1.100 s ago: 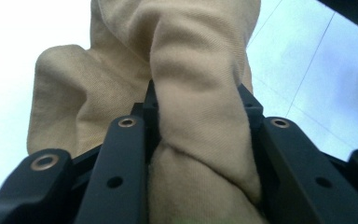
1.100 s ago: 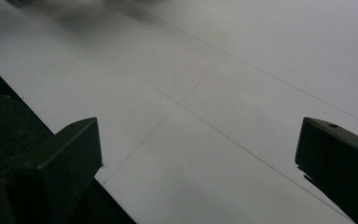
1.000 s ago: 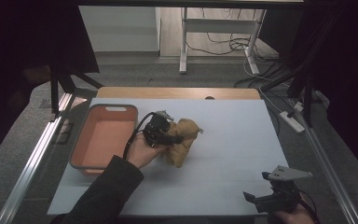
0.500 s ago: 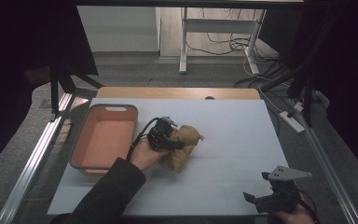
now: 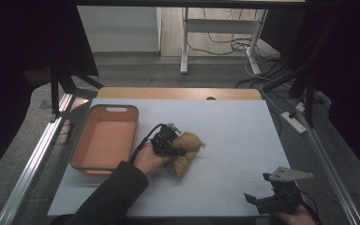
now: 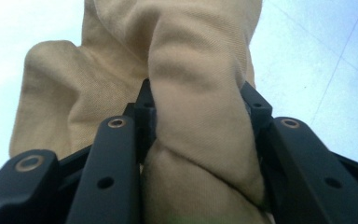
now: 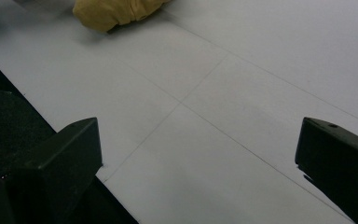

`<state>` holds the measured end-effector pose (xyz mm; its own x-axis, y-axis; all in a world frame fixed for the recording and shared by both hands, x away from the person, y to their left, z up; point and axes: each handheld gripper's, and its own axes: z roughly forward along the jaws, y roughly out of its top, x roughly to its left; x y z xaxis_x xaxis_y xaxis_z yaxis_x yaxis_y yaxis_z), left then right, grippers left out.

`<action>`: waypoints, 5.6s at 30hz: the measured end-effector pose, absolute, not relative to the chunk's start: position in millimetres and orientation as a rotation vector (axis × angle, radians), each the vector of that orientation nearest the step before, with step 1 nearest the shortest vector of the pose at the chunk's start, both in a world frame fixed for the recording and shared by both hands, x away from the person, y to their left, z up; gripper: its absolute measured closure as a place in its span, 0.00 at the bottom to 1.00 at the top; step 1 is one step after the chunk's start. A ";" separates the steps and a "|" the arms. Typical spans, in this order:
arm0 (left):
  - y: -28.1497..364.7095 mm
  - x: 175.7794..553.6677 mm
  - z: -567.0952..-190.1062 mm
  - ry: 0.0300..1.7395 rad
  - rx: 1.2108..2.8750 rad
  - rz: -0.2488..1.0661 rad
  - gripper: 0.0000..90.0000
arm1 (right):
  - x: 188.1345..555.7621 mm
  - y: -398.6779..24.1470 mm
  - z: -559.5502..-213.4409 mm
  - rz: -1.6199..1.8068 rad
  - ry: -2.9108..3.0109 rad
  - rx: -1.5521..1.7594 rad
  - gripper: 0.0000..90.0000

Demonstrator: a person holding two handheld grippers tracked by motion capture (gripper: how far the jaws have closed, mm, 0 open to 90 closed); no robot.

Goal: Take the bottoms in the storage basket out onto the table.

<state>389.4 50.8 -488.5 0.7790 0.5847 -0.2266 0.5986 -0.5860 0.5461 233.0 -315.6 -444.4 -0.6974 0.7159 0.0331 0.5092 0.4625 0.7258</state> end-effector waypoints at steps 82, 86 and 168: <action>41.4 382.8 -491.1 0.789 2.348 -0.032 0.00 | 231.8 -310.4 -445.6 1.029 2.498 0.975 0.05; 41.9 382.0 -490.4 0.784 2.352 -0.032 0.00 | 231.7 -310.4 -445.6 1.029 2.497 0.975 0.05; 69.0 352.4 -465.9 0.735 2.301 -0.033 0.00 | 233.7 -309.8 -445.3 1.041 2.501 0.976 0.05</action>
